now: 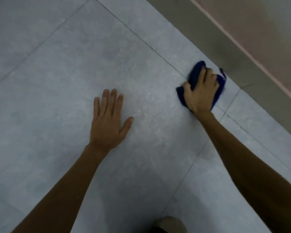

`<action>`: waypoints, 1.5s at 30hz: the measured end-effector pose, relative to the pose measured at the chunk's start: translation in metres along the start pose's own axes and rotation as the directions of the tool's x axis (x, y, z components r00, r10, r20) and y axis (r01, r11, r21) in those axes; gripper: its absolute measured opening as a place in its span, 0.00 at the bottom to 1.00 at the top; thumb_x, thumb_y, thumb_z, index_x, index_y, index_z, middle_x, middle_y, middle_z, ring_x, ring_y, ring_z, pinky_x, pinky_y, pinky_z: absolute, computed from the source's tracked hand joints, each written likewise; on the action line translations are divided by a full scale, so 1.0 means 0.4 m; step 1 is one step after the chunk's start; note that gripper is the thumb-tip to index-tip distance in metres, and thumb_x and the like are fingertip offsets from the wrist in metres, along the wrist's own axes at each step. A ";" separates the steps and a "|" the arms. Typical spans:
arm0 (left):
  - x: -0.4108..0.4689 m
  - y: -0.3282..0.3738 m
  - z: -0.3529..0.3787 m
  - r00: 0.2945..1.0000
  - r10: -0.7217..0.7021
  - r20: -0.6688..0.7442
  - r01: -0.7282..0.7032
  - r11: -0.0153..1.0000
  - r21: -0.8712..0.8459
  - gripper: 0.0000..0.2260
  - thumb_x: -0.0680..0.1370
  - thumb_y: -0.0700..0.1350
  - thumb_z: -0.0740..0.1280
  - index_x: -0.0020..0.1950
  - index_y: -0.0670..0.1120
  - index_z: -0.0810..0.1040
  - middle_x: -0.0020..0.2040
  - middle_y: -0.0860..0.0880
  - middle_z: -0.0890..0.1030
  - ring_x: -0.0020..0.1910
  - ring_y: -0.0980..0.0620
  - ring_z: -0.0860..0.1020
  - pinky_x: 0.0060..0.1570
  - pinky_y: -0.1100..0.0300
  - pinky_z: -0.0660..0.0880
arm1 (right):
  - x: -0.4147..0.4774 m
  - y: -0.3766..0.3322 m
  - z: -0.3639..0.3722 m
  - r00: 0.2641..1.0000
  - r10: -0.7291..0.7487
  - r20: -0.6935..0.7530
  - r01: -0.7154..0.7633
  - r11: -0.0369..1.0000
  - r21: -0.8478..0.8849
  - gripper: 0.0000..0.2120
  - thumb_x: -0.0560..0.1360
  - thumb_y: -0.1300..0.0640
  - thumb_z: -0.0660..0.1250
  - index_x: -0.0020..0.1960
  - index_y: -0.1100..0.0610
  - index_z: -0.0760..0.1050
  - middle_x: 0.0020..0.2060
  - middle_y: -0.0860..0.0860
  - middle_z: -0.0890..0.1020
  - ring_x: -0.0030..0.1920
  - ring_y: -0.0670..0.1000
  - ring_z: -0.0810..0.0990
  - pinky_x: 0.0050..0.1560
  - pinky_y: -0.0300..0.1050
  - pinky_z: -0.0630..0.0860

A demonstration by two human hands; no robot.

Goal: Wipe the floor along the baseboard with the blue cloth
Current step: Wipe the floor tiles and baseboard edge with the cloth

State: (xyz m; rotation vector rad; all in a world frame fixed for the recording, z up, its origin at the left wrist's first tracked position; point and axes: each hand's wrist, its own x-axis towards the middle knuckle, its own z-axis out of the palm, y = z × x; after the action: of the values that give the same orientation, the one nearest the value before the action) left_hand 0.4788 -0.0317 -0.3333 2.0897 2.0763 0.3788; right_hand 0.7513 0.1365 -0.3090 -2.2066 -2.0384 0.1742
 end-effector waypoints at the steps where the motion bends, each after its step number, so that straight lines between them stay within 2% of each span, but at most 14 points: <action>1: 0.003 0.000 0.007 1.000 0.007 0.015 -0.007 1.000 0.008 0.34 0.84 0.61 0.54 0.81 0.38 0.59 0.82 0.37 0.57 0.82 0.37 0.52 0.79 0.37 0.50 | -0.042 -0.032 0.012 0.994 -0.104 0.014 0.104 0.995 -0.001 0.35 0.75 0.42 0.60 0.75 0.62 0.64 0.69 0.60 0.69 0.66 0.63 0.69 0.68 0.62 0.64; 5: 0.008 -0.006 0.010 0.999 0.043 0.027 -0.044 0.998 0.043 0.34 0.84 0.61 0.54 0.80 0.37 0.61 0.82 0.38 0.57 0.82 0.36 0.52 0.79 0.35 0.51 | -0.406 0.023 0.004 0.898 -0.380 0.223 0.369 0.925 0.090 0.39 0.75 0.41 0.62 0.80 0.59 0.60 0.77 0.58 0.64 0.77 0.61 0.62 0.77 0.64 0.54; 8: 0.006 0.003 0.007 0.998 0.047 0.033 -0.049 0.998 0.043 0.34 0.84 0.61 0.54 0.80 0.37 0.62 0.82 0.37 0.58 0.82 0.36 0.52 0.78 0.35 0.52 | -0.463 0.210 -0.049 0.951 -0.198 0.236 0.190 0.980 0.056 0.39 0.73 0.43 0.62 0.79 0.61 0.61 0.75 0.60 0.66 0.73 0.65 0.65 0.74 0.66 0.59; 11: 0.014 0.005 0.001 0.999 0.033 0.004 -0.033 0.999 0.004 0.33 0.83 0.60 0.56 0.79 0.37 0.62 0.81 0.37 0.59 0.82 0.35 0.53 0.78 0.35 0.53 | -0.199 0.270 -0.060 0.987 0.113 0.111 -0.116 0.993 0.020 0.37 0.74 0.41 0.58 0.77 0.61 0.60 0.73 0.60 0.67 0.71 0.65 0.66 0.72 0.66 0.61; 13: 0.015 0.002 0.000 1.000 0.017 -0.004 -0.017 1.000 -0.007 0.33 0.83 0.59 0.57 0.79 0.37 0.62 0.81 0.37 0.59 0.82 0.35 0.53 0.78 0.35 0.53 | -0.039 0.198 -0.043 0.982 0.189 0.028 -0.190 0.981 0.035 0.38 0.75 0.40 0.56 0.77 0.62 0.60 0.74 0.61 0.66 0.72 0.64 0.65 0.74 0.65 0.58; 16: 0.016 0.004 0.002 1.000 0.015 -0.015 -0.016 1.000 -0.025 0.32 0.84 0.58 0.57 0.79 0.37 0.62 0.81 0.37 0.59 0.82 0.35 0.54 0.78 0.35 0.53 | -0.094 0.041 0.008 0.998 -0.053 0.032 0.053 0.999 0.010 0.36 0.75 0.43 0.60 0.77 0.60 0.61 0.73 0.60 0.67 0.71 0.63 0.66 0.73 0.64 0.61; 18: 0.013 0.001 0.003 1.000 0.013 -0.014 -0.013 1.000 -0.022 0.31 0.84 0.58 0.57 0.79 0.37 0.62 0.81 0.37 0.59 0.82 0.36 0.54 0.78 0.35 0.53 | -0.308 0.002 0.016 0.937 -0.305 0.167 0.302 0.952 0.048 0.38 0.75 0.41 0.60 0.80 0.59 0.59 0.76 0.58 0.64 0.76 0.62 0.62 0.75 0.67 0.57; 20: 0.012 -0.005 0.004 1.000 0.007 -0.016 -0.007 1.000 -0.015 0.31 0.84 0.57 0.57 0.79 0.37 0.62 0.81 0.37 0.59 0.82 0.35 0.54 0.79 0.36 0.52 | -0.513 0.078 0.001 0.869 -0.419 0.264 0.402 0.908 0.118 0.39 0.76 0.38 0.59 0.81 0.57 0.58 0.79 0.57 0.61 0.80 0.60 0.57 0.78 0.67 0.51; 23: 0.008 -0.004 0.003 1.000 0.000 -0.019 0.000 1.000 -0.022 0.32 0.84 0.57 0.58 0.80 0.37 0.61 0.81 0.37 0.59 0.82 0.36 0.53 0.79 0.36 0.51 | -0.576 0.268 -0.054 0.919 -0.283 0.275 0.274 0.959 0.072 0.39 0.79 0.34 0.54 0.81 0.58 0.56 0.80 0.58 0.60 0.80 0.63 0.57 0.79 0.66 0.49; 29: 0.010 0.003 0.002 1.000 -0.009 -0.023 0.008 0.999 -0.033 0.32 0.84 0.58 0.57 0.80 0.37 0.61 0.81 0.37 0.59 0.82 0.36 0.53 0.80 0.37 0.50 | -0.079 0.255 -0.035 0.986 0.163 0.018 -0.164 0.986 0.032 0.37 0.77 0.39 0.56 0.79 0.60 0.59 0.76 0.59 0.65 0.75 0.63 0.63 0.76 0.63 0.56; 32: 0.006 0.001 0.004 0.999 0.035 -0.035 -0.036 0.999 -0.031 0.32 0.84 0.58 0.57 0.80 0.36 0.61 0.81 0.38 0.59 0.82 0.35 0.54 0.79 0.36 0.51 | -0.223 0.187 -0.016 0.996 0.002 0.087 -0.007 0.998 0.058 0.37 0.77 0.42 0.60 0.80 0.59 0.57 0.76 0.59 0.63 0.75 0.63 0.62 0.76 0.60 0.55; 36: 0.003 0.000 0.000 0.999 0.031 -0.028 -0.031 0.999 -0.024 0.31 0.84 0.58 0.56 0.79 0.36 0.62 0.81 0.38 0.60 0.82 0.36 0.54 0.79 0.37 0.51 | -0.595 0.253 -0.048 0.936 -0.229 0.267 0.211 0.973 0.093 0.40 0.77 0.41 0.60 0.82 0.58 0.54 0.82 0.56 0.54 0.81 0.60 0.51 0.81 0.56 0.41; 42: 0.001 0.006 0.003 0.987 0.162 0.010 -0.162 0.987 0.010 0.31 0.84 0.59 0.55 0.79 0.37 0.64 0.80 0.38 0.63 0.82 0.37 0.55 0.78 0.35 0.53 | -0.163 0.378 -0.090 0.953 0.293 0.075 -0.297 0.954 0.044 0.38 0.75 0.39 0.54 0.77 0.62 0.59 0.74 0.60 0.66 0.74 0.64 0.63 0.77 0.64 0.56; 45: 0.000 0.000 0.007 0.991 0.131 -0.001 -0.131 0.991 0.001 0.31 0.84 0.58 0.56 0.79 0.37 0.64 0.80 0.38 0.63 0.82 0.37 0.55 0.78 0.35 0.53 | -0.091 0.186 -0.040 0.995 0.068 0.079 -0.073 0.996 0.051 0.35 0.75 0.42 0.57 0.77 0.59 0.59 0.72 0.58 0.68 0.71 0.61 0.66 0.74 0.65 0.60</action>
State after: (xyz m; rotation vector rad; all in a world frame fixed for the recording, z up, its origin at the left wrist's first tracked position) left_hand 0.4794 -0.0314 -0.3359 2.2335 1.9460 0.3971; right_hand 0.8242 0.0942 -0.3065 -2.2745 -1.9702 0.3219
